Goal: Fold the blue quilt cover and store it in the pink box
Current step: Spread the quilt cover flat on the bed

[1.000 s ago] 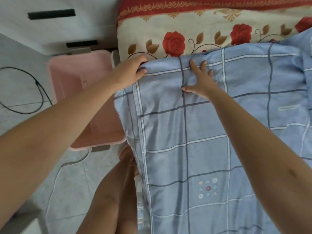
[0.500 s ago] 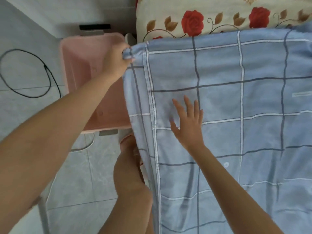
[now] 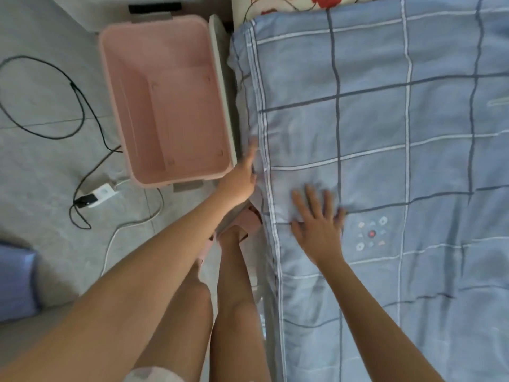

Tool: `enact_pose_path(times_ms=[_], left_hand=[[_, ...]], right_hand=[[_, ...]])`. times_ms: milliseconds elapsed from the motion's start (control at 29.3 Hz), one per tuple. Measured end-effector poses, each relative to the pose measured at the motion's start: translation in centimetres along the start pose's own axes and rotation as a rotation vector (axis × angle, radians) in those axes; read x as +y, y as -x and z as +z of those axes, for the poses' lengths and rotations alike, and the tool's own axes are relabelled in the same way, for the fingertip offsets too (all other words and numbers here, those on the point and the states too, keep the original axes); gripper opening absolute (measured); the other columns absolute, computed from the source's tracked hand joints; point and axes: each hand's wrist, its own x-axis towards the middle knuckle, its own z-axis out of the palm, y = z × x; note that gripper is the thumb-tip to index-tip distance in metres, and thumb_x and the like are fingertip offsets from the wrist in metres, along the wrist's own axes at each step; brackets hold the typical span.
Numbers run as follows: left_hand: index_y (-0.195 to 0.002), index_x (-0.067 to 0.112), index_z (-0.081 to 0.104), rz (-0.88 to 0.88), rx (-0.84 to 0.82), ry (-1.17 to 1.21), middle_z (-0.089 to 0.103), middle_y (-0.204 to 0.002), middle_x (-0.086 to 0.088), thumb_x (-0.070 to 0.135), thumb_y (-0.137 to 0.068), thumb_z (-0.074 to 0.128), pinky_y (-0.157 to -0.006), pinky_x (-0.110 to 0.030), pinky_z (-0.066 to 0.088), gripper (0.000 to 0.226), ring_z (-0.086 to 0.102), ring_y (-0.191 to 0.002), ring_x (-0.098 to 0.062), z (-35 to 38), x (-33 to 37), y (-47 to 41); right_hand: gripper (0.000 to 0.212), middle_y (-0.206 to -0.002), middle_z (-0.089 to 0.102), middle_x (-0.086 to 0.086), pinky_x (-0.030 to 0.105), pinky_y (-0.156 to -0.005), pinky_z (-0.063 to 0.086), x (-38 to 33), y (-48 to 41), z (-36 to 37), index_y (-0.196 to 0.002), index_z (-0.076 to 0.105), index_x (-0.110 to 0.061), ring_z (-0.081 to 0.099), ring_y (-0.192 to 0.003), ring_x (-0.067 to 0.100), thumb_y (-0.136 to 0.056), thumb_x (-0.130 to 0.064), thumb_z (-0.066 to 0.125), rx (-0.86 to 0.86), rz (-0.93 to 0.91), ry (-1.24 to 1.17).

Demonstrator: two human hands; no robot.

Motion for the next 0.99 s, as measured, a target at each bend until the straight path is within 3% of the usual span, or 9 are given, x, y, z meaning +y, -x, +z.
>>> enact_pose_path(times_ms=[137, 308, 478, 581, 649, 718, 786, 888, 991], left_hand=[[-0.149, 0.007, 0.02, -0.285, -0.192, 0.268, 0.043, -0.143, -0.016, 0.028, -0.098, 0.049, -0.101, -0.034, 0.038, 0.062, 0.046, -0.127, -0.03, 0.3, -2.3, 2.8], [-0.145, 0.01, 0.032, -0.334, -0.335, 0.506, 0.035, -0.15, -0.006, 0.033, -0.102, 0.036, -0.097, -0.024, 0.031, 0.049, 0.035, -0.136, -0.021, 3.8, -0.8, 8.2], [-0.147, 0.023, 0.028, -0.496, -0.284, 0.838, 0.033, -0.15, 0.002, 0.049, -0.101, 0.021, -0.104, -0.031, 0.028, 0.053, 0.034, -0.136, -0.019, 13.0, -1.8, 9.4], [-0.131, 0.022, 0.053, -0.523, -0.328, 1.13, 0.054, -0.135, 0.001, 0.073, -0.087, 0.035, -0.107, -0.038, 0.038, 0.069, 0.052, -0.121, -0.021, 18.5, -4.6, 7.0], [-0.099, 0.02, 0.063, -0.516, -0.274, 1.205, 0.061, -0.103, 0.0, 0.076, -0.072, 0.057, -0.092, -0.036, 0.046, 0.062, 0.058, -0.094, -0.023, 22.6, -8.2, 4.7], [-0.071, 0.022, 0.058, -0.541, -0.231, 1.262, 0.053, -0.063, 0.001, 0.064, -0.082, 0.056, -0.057, -0.027, 0.034, 0.043, 0.049, -0.057, -0.016, 22.5, -9.0, 5.3], [-0.058, 0.021, 0.059, -0.537, -0.251, 1.279, 0.053, -0.052, 0.003, 0.04, -0.093, 0.045, -0.056, -0.027, 0.033, 0.043, 0.052, -0.051, -0.015, 21.7, -8.5, 7.0], [-0.091, 0.006, 0.069, -0.405, -0.344, 1.238, 0.071, -0.086, -0.008, 0.02, -0.088, 0.047, -0.088, -0.036, 0.048, 0.027, 0.066, -0.084, -0.023, 21.1, -9.1, 8.7], [-0.121, 0.002, 0.056, -0.363, -0.289, 1.19, 0.068, -0.108, -0.011, 0.018, -0.095, 0.048, -0.092, -0.036, 0.051, 0.031, 0.064, -0.099, -0.024, 20.1, -10.0, 10.1]], right_hand=[[0.08, -0.161, -0.001, 0.0, 0.073, -0.105, 0.012, 0.9, 9.9, 4.1, -0.146, -0.015, -0.037, 0.005, -0.145, 0.037, -0.08, -0.075, 0.01, -0.162, 0.648, -0.236], [0.079, -0.153, 0.027, 0.019, 0.07, -0.106, 0.007, -0.9, 13.7, 6.0, -0.15, 0.024, -0.016, 0.03, -0.137, 0.043, -0.089, -0.066, 0.023, -0.053, 0.529, -0.05], [0.098, -0.157, 0.022, 0.012, 0.075, -0.098, 0.02, -1.0, 13.9, 10.1, -0.151, 0.013, -0.018, 0.028, -0.138, 0.045, -0.079, -0.083, 0.017, -0.021, 0.518, -0.114], [0.105, -0.158, 0.016, 0.012, 0.074, -0.1, 0.016, 0.0, 13.2, 12.5, -0.152, 0.009, -0.018, 0.022, -0.14, 0.045, -0.073, -0.086, 0.022, 0.079, 0.511, -0.116], [0.107, -0.16, 0.009, 0.009, 0.072, -0.103, 0.009, 0.5, 13.1, 13.6, -0.153, 0.003, -0.02, 0.014, -0.143, 0.043, -0.072, -0.087, 0.023, 0.154, 0.497, -0.128], [0.108, -0.161, 0.0, 0.005, 0.069, -0.107, 0.001, 0.4, 13.1, 13.6, -0.153, -0.002, -0.023, 0.004, -0.145, 0.039, -0.071, -0.087, 0.025, 0.177, 0.498, -0.151], [0.107, -0.161, -0.008, 0.002, 0.065, -0.109, -0.006, 0.4, 13.4, 13.4, -0.152, -0.007, -0.025, -0.005, -0.146, 0.036, -0.072, -0.085, 0.03, 0.161, 0.5, -0.177], [0.105, -0.16, -0.013, -0.001, 0.064, -0.109, -0.01, 0.5, 13.8, 13.6, -0.151, -0.011, -0.027, -0.01, -0.146, 0.034, -0.074, -0.084, 0.032, 0.158, 0.482, -0.218], [0.105, -0.159, -0.018, -0.002, 0.065, -0.109, -0.011, 0.6, 14.3, 13.2, -0.15, -0.014, -0.029, -0.015, -0.145, 0.034, -0.075, -0.083, 0.034, 0.123, 0.456, -0.254]])
